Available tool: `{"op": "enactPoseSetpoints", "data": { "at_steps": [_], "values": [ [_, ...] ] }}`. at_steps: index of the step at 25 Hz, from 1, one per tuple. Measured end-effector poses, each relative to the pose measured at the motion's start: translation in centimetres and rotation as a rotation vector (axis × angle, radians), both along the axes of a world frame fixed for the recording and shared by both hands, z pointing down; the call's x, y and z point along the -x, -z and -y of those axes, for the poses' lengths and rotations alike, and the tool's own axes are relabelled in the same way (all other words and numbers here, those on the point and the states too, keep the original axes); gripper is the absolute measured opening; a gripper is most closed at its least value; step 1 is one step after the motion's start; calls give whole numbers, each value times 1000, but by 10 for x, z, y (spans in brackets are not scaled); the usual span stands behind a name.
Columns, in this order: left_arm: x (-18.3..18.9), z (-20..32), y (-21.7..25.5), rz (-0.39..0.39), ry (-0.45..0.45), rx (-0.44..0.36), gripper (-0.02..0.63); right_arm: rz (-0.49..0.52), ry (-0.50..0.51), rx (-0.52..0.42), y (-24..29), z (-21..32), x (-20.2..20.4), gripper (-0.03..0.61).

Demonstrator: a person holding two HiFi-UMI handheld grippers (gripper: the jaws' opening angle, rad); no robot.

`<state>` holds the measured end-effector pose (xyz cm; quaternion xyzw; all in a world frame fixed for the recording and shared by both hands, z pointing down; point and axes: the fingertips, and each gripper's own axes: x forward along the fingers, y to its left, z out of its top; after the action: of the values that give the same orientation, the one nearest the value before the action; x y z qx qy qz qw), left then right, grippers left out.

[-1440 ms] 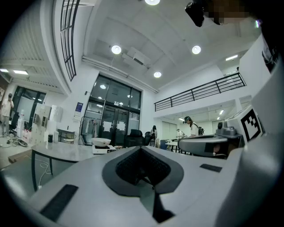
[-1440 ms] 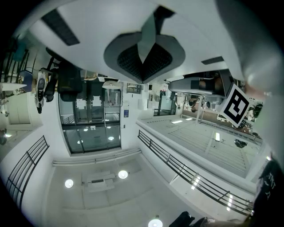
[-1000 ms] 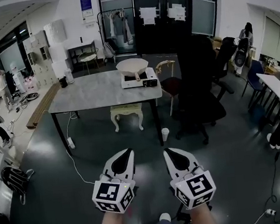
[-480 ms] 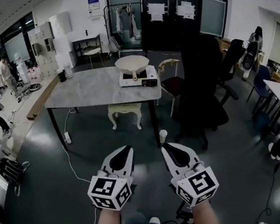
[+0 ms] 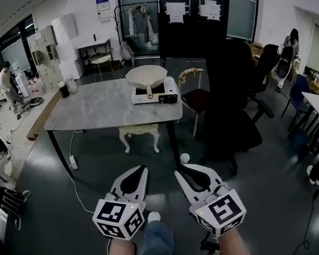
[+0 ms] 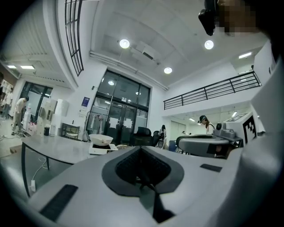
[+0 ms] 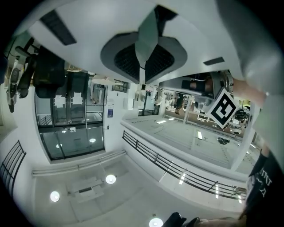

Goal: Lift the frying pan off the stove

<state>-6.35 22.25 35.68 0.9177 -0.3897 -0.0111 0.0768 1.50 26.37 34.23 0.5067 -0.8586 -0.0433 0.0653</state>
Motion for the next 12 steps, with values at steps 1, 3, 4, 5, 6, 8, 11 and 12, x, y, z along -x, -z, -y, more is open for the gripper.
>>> {"op": "enactPoseSetpoints", "data": {
  "at_steps": [1, 3, 4, 5, 6, 8, 11, 12],
  "values": [
    [-1, 10, -1, -1, -2, 2, 14, 18, -12, 1, 1, 10, -3, 55],
    [-3, 31, -1, -4, -7, 0, 14, 71, -48, 30, -2, 33, -12, 48],
    [-4, 42, -1, -6, -10, -8, 14, 92, -65, 49, -5, 44, -16, 46],
    [-5, 53, 0, -7, -12, -19, 14, 106, -77, 66, -8, 56, -19, 40],
    [-7, 64, 1, -4, -17, -29, 14, 117, -83, 81, -11, 67, -22, 37],
    [-11, 88, 1, 15, -31, -36, 14, 141, -88, 105, -13, 92, -26, 32],
    [-17, 125, -1, 58, -51, -35, 12, 234, -91, 130, -7, 131, -31, 28],
    [-18, 138, -3, 67, -55, -32, 13, 276, -91, 134, -4, 144, -32, 26]
  ]
}}
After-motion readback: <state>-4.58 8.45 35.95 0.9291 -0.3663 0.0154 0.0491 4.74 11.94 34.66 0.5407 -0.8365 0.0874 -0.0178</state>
